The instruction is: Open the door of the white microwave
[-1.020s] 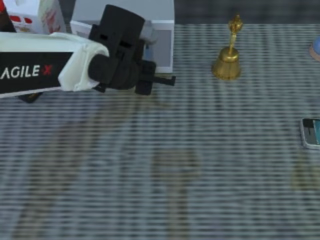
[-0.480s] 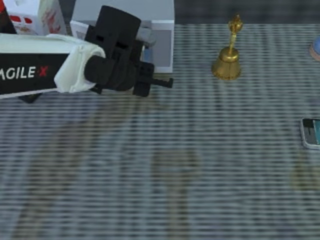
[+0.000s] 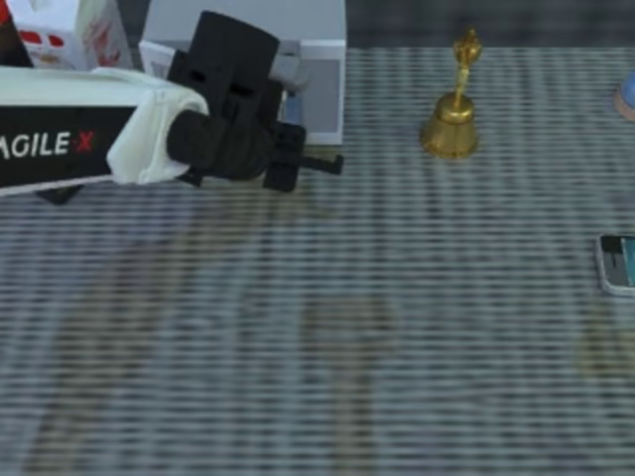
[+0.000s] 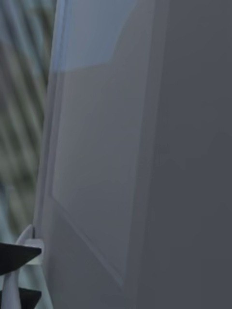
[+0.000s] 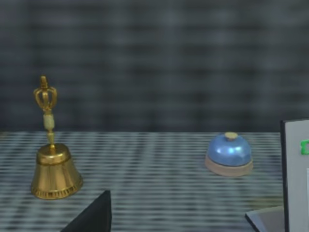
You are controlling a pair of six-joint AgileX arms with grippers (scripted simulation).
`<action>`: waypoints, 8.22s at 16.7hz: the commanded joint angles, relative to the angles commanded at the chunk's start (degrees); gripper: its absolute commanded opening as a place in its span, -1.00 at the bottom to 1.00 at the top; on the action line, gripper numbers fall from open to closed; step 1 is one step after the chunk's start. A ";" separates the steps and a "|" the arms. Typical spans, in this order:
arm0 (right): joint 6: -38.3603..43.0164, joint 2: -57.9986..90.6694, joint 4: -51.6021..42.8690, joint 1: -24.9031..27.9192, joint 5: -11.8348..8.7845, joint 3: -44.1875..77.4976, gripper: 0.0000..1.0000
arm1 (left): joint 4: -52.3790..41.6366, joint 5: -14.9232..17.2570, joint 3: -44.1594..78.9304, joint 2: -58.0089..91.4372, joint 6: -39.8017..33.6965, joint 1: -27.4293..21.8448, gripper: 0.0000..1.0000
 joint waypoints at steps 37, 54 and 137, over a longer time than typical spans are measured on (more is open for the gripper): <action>0.00 0.00 0.00 0.00 0.00 0.00 1.00 | 0.98 3.20 -2.80 -1.98 3.73 1.26 -1.00; 0.00 0.00 0.00 0.00 0.00 0.00 1.00 | 1.60 6.70 -5.38 -3.88 7.78 2.76 -1.00; 0.00 0.00 0.00 0.00 0.00 0.00 1.00 | 1.50 13.76 -9.25 -6.95 16.11 6.16 -1.00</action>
